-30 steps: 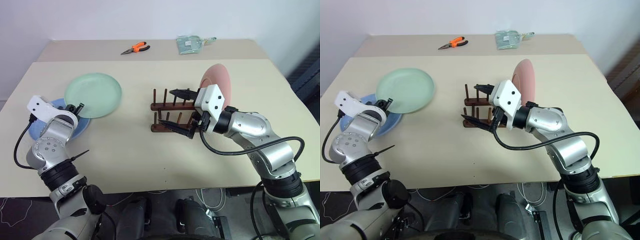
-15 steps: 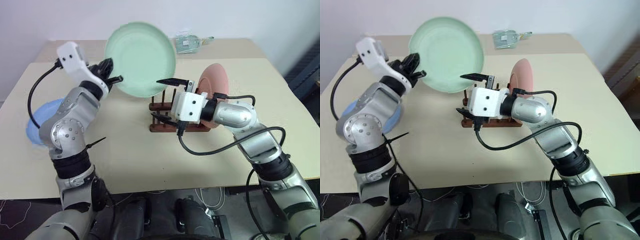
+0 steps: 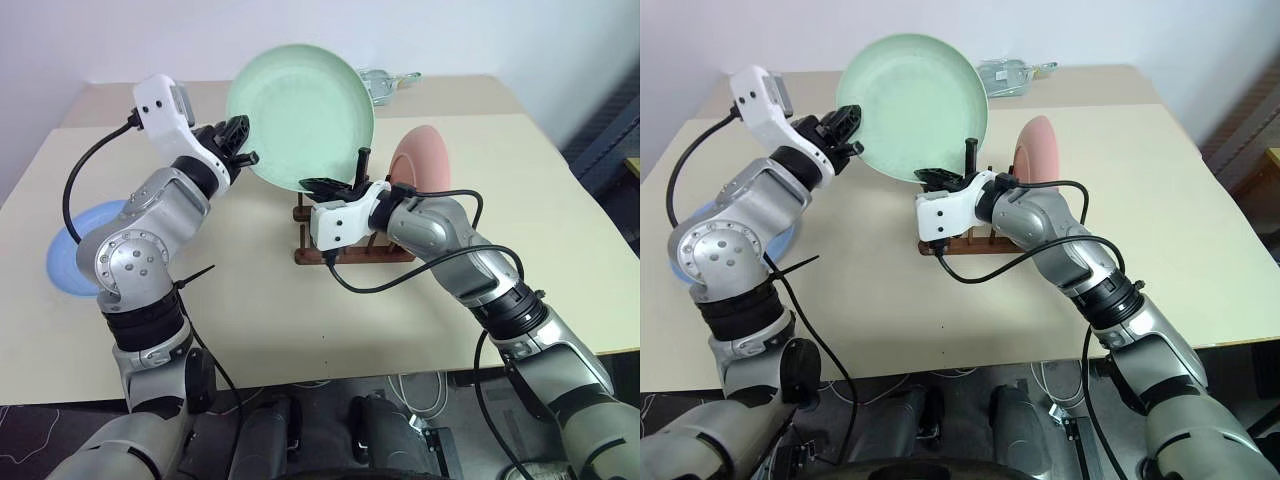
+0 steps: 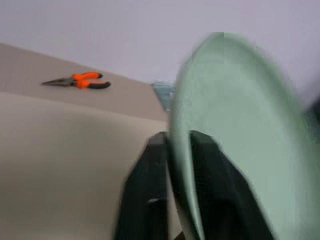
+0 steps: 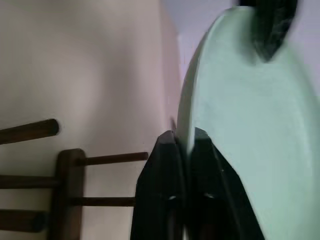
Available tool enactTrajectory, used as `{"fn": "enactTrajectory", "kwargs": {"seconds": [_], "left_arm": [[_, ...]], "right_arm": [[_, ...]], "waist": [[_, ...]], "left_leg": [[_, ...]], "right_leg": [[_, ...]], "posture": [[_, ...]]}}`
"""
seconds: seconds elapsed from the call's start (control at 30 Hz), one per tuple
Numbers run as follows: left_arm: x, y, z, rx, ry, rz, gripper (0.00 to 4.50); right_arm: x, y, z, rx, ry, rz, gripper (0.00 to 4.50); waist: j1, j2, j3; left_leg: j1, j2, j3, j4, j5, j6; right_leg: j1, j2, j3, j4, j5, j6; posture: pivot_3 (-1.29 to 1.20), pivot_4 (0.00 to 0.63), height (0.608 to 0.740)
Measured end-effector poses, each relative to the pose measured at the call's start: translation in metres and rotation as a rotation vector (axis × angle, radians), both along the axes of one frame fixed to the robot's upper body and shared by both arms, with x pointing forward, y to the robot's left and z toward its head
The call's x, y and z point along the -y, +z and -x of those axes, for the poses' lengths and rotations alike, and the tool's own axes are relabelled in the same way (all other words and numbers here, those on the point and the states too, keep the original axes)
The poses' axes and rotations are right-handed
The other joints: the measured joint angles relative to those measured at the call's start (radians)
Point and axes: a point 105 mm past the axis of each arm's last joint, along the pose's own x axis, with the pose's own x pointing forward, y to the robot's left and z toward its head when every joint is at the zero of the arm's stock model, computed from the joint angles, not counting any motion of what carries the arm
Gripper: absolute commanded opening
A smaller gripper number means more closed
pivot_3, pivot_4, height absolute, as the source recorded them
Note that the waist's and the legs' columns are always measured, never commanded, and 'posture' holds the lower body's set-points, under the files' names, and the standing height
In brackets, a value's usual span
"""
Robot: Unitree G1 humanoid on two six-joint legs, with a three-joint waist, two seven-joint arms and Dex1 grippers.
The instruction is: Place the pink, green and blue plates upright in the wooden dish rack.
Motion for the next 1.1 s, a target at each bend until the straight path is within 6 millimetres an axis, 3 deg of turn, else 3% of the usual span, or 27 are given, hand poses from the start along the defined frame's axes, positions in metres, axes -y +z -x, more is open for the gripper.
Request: {"fn": "enactTrajectory", "kwargs": {"seconds": [0.03, 0.13, 0.2, 0.27, 0.33, 0.4, 0.57, 0.67, 0.77, 0.9, 1.1], "left_arm": [[0.001, 0.003, 0.001, 0.016, -0.011, 0.026, 2.62], [-0.014, 0.021, 0.003, 0.111, 0.043, 0.101, 2.62], [-0.04, 0.038, 0.006, 0.211, 0.149, 0.066, 2.62], [-0.075, 0.045, 0.011, 0.297, 0.302, -0.107, 2.62], [-0.1, 0.031, 0.012, 0.297, 0.399, -0.255, 2.62], [-0.109, -0.001, 0.009, 0.245, 0.404, -0.393, 2.62], [-0.081, -0.056, 0.014, 0.228, 0.22, -0.546, 2.62], [-0.055, -0.096, 0.03, 0.179, 0.039, -0.549, 2.62], [-0.028, -0.131, 0.051, 0.106, -0.159, -0.511, 2.62], [-0.012, -0.133, 0.071, 0.112, -0.323, -0.537, 2.62], [-0.009, -0.133, 0.074, 0.108, -0.367, -0.553, 2.62]], "right_arm": [[0.001, -0.004, -0.001, -0.005, -0.009, 0.006, 0.0], [0.004, -0.008, -0.001, -0.008, -0.019, -0.005, 0.0], [0.009, -0.005, -0.001, -0.019, -0.024, -0.058, 0.0], [0.017, 0.005, 0.006, -0.076, -0.001, -0.207, 0.0], [0.027, 0.019, 0.014, -0.135, 0.034, -0.348, 0.0], [0.035, 0.041, 0.028, -0.212, 0.113, -0.52, 0.0], [0.033, 0.071, 0.059, -0.471, 0.308, -0.853, 0.0], [0.037, 0.066, 0.071, -0.726, 0.36, -1.092, 0.0], [0.034, 0.057, 0.078, -0.909, 0.358, -1.208, 0.0], [0.04, 0.056, 0.073, -0.938, 0.292, -1.277, 0.0], [0.043, 0.047, 0.067, -0.976, 0.218, -1.339, 0.0]], "waist": [[0.002, 0.0, 0.0], [0.0, 0.0, 0.0], [-0.004, 0.0, 0.0], [-0.009, 0.001, 0.0], [-0.007, 0.002, 0.0], [-0.003, 0.002, 0.0], [0.0, 0.001, -0.001], [-0.003, 0.001, -0.001], [-0.008, 0.003, 0.0], [-0.007, 0.005, 0.0], [-0.004, 0.006, 0.0]], "left_leg": [[0.0, 0.0, 0.0, 0.0, 0.0, 0.0], [0.0, 0.0, 0.0, 0.0, 0.0, 0.0], [0.001, 0.0, 0.0, -0.001, 0.001, -0.001], [0.003, 0.0, 0.001, -0.004, 0.001, -0.003], [0.003, 0.001, 0.001, -0.005, 0.001, -0.003], [0.003, 0.001, 0.001, -0.005, 0.001, -0.003], [0.002, 0.001, -0.002, -0.005, 0.0, -0.002], [0.001, 0.001, -0.001, -0.007, -0.003, 0.004], [0.0, 0.001, 0.0, -0.008, -0.004, 0.004], [0.001, 0.002, 0.0, -0.008, -0.003, 0.004], [0.0, 0.002, 0.0, -0.008, -0.004, 0.005]], "right_leg": [[0.001, 0.0, -0.001, 0.0, 0.0, 0.0], [0.0, 0.0, -0.001, 0.0, 0.0, 0.0], [0.0, 0.0, -0.001, 0.0, 0.0, 0.0], [0.0, 0.001, -0.001, 0.0, 0.0, 0.0], [0.0, 0.001, -0.002, 0.0, 0.0, 0.0], [0.001, -0.001, -0.005, 0.0, 0.0, 0.0], [0.001, -0.008, -0.013, -0.002, 0.002, -0.004], [-0.001, -0.009, -0.014, -0.002, 0.002, -0.004], [-0.003, -0.009, -0.014, -0.002, 0.0, -0.008], [-0.003, -0.01, -0.015, -0.002, 0.0, -0.01], [-0.003, -0.01, -0.015, -0.003, 0.0, -0.01]], "posture": [[0.0, 0.15, 0.74], [0.0, 0.15, 0.74], [0.0, 0.15, 0.74], [0.0, 0.15, 0.74], [0.0, 0.15, 0.74], [0.0, 0.15, 0.74], [0.0, 0.15, 0.74], [0.0, 0.15, 0.74], [0.0, 0.15, 0.74], [0.0, 0.15, 0.74], [0.0, 0.15, 0.74]]}}
